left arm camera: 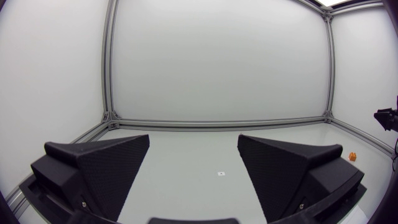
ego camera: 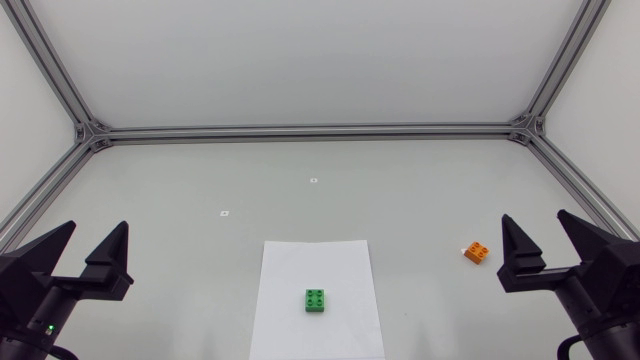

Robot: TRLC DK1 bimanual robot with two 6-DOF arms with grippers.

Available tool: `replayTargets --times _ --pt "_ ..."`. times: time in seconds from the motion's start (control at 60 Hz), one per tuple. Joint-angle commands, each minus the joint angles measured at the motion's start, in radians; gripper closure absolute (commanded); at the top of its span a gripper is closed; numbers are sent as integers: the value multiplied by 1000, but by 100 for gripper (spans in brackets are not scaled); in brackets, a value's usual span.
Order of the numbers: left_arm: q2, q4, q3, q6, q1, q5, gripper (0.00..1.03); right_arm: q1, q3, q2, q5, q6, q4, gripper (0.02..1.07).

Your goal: Pick up the orange 2x2 brick with the right arm and stack it on top of the green 2x2 brick in the center

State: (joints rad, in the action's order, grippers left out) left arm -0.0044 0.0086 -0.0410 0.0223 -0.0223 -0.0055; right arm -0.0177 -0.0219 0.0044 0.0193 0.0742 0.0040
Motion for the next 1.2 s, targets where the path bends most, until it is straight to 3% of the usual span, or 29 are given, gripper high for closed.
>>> replayTargets --times 0.0,0.767,1.183 --pt "-8 -13 41 -13 2 4 4 5 23 -11 -7 -16 -4 6" --pt "-8 -15 41 -13 2 4 4 25 -119 8 -7 -16 21 6" --pt "-8 -13 41 -13 2 4 4 39 -388 391 -4 -21 14 6"
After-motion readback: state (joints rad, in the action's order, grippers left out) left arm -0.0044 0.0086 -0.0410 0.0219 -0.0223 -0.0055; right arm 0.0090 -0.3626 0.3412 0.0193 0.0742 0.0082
